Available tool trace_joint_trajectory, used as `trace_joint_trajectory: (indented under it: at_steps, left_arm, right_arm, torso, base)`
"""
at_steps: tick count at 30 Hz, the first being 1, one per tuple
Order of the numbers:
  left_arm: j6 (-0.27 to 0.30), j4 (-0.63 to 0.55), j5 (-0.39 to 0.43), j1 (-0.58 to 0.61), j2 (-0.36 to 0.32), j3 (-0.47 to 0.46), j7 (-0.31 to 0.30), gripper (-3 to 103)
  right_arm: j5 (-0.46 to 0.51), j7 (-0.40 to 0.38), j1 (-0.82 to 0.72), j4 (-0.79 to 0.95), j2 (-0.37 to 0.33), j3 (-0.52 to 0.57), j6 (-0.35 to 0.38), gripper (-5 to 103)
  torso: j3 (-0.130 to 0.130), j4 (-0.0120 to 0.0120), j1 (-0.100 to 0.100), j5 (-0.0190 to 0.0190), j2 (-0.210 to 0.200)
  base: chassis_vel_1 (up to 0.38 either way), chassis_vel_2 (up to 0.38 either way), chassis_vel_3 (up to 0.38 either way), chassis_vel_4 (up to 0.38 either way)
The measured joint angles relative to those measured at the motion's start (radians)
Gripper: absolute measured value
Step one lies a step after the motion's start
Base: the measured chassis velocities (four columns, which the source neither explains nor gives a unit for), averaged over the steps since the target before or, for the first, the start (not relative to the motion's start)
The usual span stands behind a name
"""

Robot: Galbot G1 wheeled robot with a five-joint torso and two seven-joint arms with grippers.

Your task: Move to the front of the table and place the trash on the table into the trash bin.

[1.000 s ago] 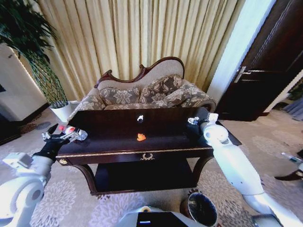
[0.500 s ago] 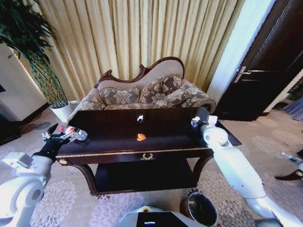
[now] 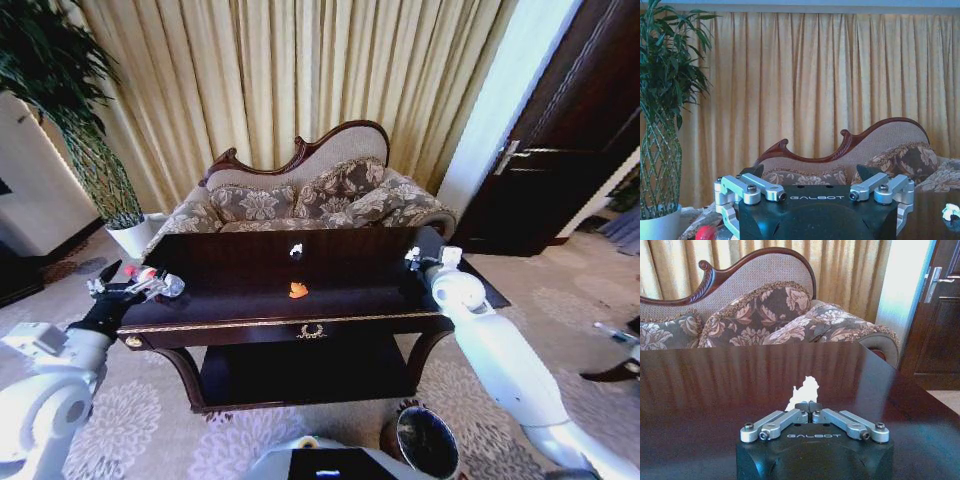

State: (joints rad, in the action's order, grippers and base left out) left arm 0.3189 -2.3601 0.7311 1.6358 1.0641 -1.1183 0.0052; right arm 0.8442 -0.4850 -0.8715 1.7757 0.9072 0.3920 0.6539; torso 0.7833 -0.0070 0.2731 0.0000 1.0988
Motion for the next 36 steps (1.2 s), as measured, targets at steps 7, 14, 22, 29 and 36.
trace_joint_trajectory:
  at_steps: [7,14,22,29,36]
  left_arm:
    - [-0.002,-0.001,0.001,-0.002,0.0,0.003,0.001,100]
    - [-0.006,0.0,0.003,-0.003,-0.001,0.004,0.005,100]
    - [-0.006,-0.002,-0.009,-0.007,0.009,0.016,0.016,100]
    - [-0.008,-0.01,-0.009,0.003,0.013,0.006,0.017,100]
    - [-0.01,-0.01,-0.009,0.001,0.011,0.007,0.017,100]
  right_arm:
    - [-0.026,0.058,-0.065,0.077,-0.026,0.04,-0.175,0]
    - [-0.115,0.266,-0.227,0.208,-0.086,0.154,-0.403,0]
    - [-0.126,0.263,-0.292,0.284,-0.096,0.183,-0.391,0]
    - [-0.121,0.237,-0.292,0.305,-0.082,0.17,-0.341,0]
    - [-0.123,0.235,-0.295,0.305,-0.079,0.17,-0.332,0]
  torso:
    - [0.0,0.0001,0.0,0.0001,0.0]
    - [0.0,-0.0002,0.0,-0.0002,0.0]
    - [0.0,0.0,0.0,-0.0001,0.0]
    - [0.0,0.0001,0.0,0.0,0.0]
    - [0.0,0.0,0.0,-0.0001,0.0]
  base:
    - [0.0,0.0,0.0,0.0]
    - [0.0,0.0,0.0,0.0]
    - [0.0,0.0,0.0,0.0]
    - [0.0,0.0,0.0,0.0]
    - [0.005,-0.005,-0.004,0.008]
